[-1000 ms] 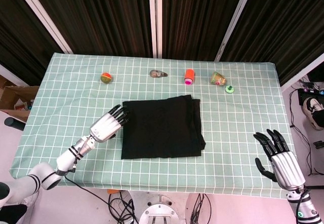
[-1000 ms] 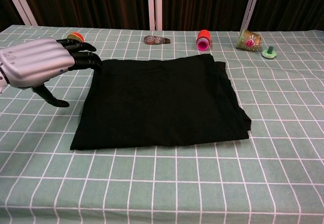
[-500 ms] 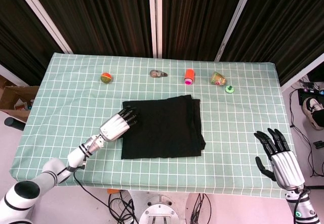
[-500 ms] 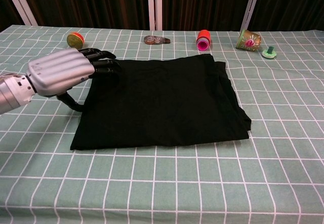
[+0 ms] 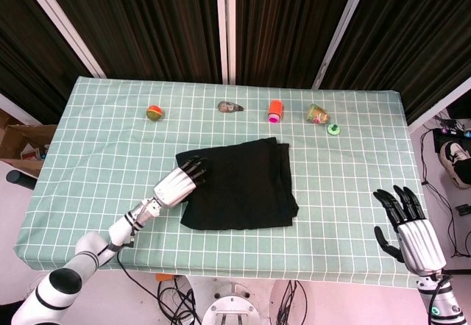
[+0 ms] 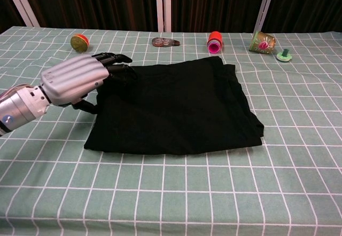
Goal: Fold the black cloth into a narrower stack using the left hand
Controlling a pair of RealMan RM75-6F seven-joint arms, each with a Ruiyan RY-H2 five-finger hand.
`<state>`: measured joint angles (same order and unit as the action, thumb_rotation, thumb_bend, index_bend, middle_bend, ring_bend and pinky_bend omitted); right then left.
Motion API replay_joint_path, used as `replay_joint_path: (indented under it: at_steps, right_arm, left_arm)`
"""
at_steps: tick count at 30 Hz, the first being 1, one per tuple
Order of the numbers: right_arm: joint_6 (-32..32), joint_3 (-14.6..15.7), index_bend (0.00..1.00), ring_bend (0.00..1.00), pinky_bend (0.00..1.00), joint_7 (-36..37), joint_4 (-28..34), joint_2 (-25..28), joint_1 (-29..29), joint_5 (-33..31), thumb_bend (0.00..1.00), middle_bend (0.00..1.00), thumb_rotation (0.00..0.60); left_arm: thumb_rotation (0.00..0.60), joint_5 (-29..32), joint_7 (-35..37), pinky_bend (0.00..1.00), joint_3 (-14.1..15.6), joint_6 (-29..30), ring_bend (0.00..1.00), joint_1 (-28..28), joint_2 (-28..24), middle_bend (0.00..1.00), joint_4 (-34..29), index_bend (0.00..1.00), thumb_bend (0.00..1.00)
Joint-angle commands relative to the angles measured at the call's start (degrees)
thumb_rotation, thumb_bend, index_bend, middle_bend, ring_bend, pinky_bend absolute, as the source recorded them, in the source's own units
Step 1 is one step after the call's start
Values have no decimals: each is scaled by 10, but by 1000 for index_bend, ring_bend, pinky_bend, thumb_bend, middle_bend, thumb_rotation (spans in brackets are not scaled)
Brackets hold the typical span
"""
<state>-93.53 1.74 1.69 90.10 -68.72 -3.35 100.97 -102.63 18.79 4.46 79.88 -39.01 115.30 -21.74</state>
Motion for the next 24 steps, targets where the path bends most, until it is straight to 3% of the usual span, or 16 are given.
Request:
replay_joint_path:
  at_steps: [1, 6, 16, 19, 24]
  right_arm:
    - [0, -1, 139, 0, 55, 4, -5, -3, -2, 2, 391, 166, 600]
    - [-1, -1, 139, 0, 55, 11, -13, -6, -4, 7, 387, 165, 600]
    - [-1, -2, 139, 0, 54, 30, -34, -21, -9, 12, 383, 164, 600]
    - [-1, -1, 139, 0, 54, 37, -42, -27, -9, 12, 383, 164, 600]
    - [-5, 1, 139, 0, 54, 49, -55, -33, -7, 9, 383, 163, 600]
  left_arm:
    - [600, 5, -5, 163, 7, 27, 116, 24, -13, 258, -16, 603, 561]
    - [600, 21, -36, 161, 10, 70, 117, 76, -77, 266, -82, 616, 567]
    - [600, 85, -132, 166, 7, 96, 117, 175, -299, 266, -322, 601, 573]
    - [600, 93, -149, 192, 4, 97, 116, 185, -349, 266, -390, 595, 577]
    - [600, 81, -200, 197, -3, 63, 117, 163, -391, 266, -464, 582, 576]
